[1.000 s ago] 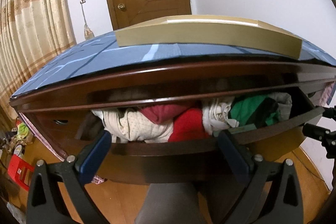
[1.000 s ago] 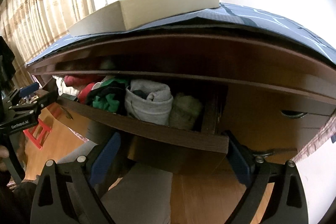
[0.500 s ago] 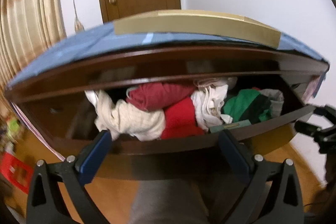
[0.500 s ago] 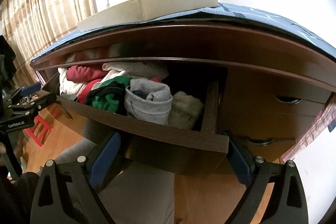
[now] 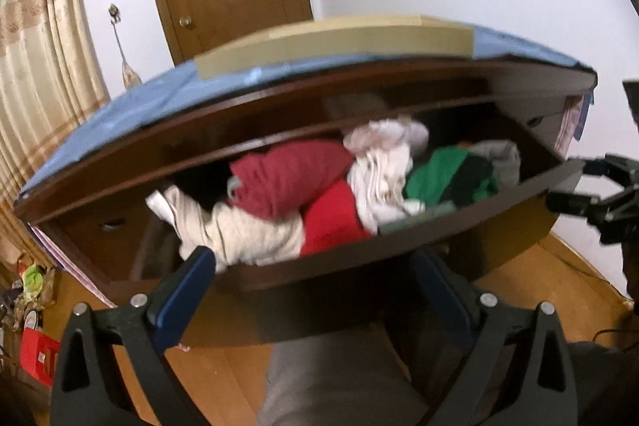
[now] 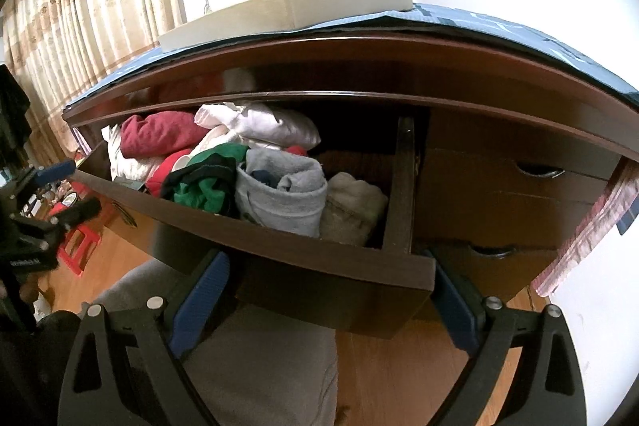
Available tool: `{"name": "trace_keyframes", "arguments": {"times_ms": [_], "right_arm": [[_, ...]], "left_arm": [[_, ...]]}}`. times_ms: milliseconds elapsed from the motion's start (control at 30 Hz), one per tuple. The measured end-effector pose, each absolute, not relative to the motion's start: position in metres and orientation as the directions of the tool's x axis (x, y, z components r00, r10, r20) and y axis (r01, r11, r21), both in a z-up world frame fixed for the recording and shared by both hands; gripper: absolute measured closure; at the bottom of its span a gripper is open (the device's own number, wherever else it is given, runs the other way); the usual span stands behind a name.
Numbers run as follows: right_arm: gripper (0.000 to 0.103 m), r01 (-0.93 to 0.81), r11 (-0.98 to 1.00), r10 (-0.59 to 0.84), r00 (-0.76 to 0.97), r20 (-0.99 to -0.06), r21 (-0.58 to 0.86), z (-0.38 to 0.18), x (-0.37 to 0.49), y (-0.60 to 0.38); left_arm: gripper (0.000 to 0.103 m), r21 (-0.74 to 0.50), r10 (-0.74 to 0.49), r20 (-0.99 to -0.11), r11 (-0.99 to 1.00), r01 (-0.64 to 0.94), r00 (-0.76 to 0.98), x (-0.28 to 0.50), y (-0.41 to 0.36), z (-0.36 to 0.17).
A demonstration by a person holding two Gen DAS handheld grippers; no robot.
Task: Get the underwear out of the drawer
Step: 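Lower both tools into the open drawer above the clothes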
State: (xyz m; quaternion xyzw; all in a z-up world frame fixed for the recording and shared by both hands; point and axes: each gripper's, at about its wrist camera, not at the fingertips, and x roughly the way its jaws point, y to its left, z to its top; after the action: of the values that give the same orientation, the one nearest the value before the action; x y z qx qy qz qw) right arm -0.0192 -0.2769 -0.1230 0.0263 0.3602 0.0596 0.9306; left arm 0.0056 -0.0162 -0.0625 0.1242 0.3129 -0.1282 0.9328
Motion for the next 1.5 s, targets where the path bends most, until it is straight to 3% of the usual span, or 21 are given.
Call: {"name": "trace_keyframes", "arguments": {"times_ms": [233, 367, 500, 933, 1100, 1233, 1400, 1500], "right_arm": [[0.006, -0.092, 0.993, 0.115, 0.729, -0.675, 0.070, -0.125, -0.018, -0.275], [0.006, -0.094, 0.994, 0.106, 0.730, -0.675, 0.055, -0.127, -0.018, -0.274], [0.006, -0.095, 0.994, 0.107, 0.727, -0.678, 0.055, -0.128, -0.017, -0.275], [0.006, -0.104, 0.992, 0.122, 0.722, -0.681, 0.067, -0.127, -0.026, -0.277], [0.006, -0.005, 0.994, 0.069, 0.795, -0.603, 0.107, -0.110, -0.044, -0.290], [0.006, -0.030, 0.986, 0.116, 0.826, -0.552, 0.163, -0.085, -0.047, -0.296], [0.045, -0.088, 0.973, 0.202, 0.772, -0.603, 0.213, -0.092, -0.015, -0.278], [0.050, -0.077, 0.966, 0.223, 0.727, -0.649, 0.245, -0.106, 0.004, -0.271]], "left_arm": [[0.003, 0.049, -0.147, -0.655, 0.970, 0.237, 0.741, 0.039, 0.005, -0.062], [0.002, 0.067, -0.100, -0.697, 0.977, 0.204, 0.710, 0.061, 0.005, -0.073], [0.002, -0.033, -0.141, -0.741, 0.984, 0.174, 0.657, 0.074, 0.014, -0.080], [0.000, -0.029, -0.150, -0.739, 0.981, 0.192, 0.657, 0.058, 0.017, -0.085], [0.000, -0.014, -0.137, -0.732, 0.982, 0.186, 0.668, 0.056, 0.017, -0.086], [0.000, -0.021, -0.140, -0.730, 0.983, 0.183, 0.669, 0.054, 0.016, -0.085], [0.000, -0.010, -0.131, -0.722, 0.984, 0.180, 0.679, 0.052, 0.014, -0.084], [0.000, -0.007, -0.129, -0.721, 0.984, 0.179, 0.681, 0.051, 0.014, -0.084]]}}
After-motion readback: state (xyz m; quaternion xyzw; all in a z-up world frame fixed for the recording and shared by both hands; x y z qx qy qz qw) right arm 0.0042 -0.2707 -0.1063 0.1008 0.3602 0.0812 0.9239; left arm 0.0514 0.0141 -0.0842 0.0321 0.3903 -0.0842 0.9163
